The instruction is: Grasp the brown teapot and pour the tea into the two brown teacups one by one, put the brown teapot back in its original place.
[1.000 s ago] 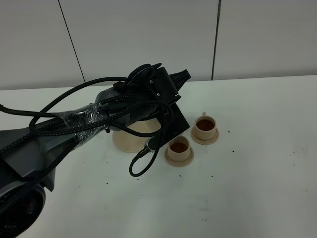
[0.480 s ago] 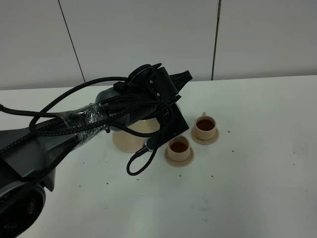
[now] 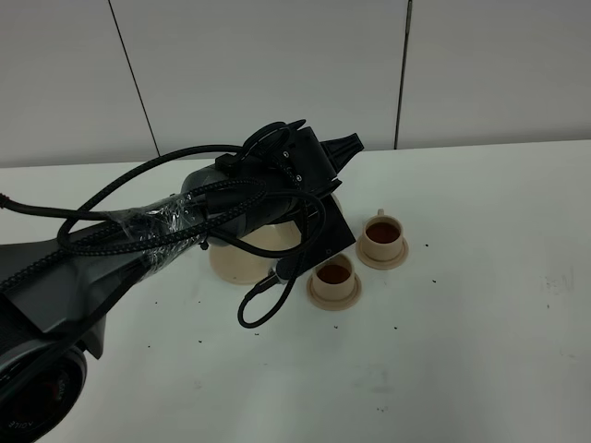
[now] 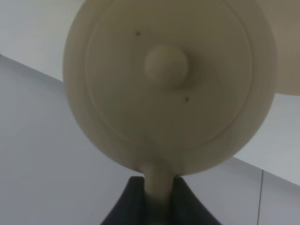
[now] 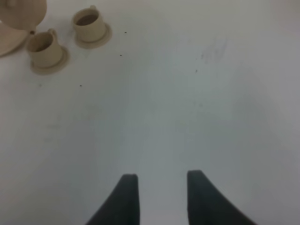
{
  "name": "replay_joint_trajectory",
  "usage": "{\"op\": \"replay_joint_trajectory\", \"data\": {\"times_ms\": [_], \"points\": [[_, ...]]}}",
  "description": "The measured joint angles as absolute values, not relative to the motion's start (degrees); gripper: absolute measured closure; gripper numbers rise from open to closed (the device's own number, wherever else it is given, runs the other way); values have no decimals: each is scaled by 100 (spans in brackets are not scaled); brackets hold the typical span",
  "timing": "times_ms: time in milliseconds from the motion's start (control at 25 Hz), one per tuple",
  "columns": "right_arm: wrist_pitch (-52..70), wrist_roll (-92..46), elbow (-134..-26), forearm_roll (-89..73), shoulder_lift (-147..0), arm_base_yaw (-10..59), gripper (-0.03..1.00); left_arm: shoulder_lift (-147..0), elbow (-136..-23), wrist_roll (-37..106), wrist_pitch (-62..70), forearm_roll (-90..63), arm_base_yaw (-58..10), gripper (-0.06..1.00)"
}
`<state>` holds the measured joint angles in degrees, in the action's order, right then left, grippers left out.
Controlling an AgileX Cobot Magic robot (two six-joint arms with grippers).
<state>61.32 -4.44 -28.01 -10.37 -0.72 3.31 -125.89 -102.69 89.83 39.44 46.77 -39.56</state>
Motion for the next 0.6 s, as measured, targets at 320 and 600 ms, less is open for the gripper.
{"op": "replay_joint_trajectory", "data": {"times_ms": [320, 600], "points": [[6132, -444, -2801, -1037, -72, 331, 72, -12591, -10269, 9058, 3944, 4710, -4004, 78], [6132, -444, -2801, -1037, -72, 331, 72, -12591, -10269, 9069, 3949, 4732, -4011, 78]]}}
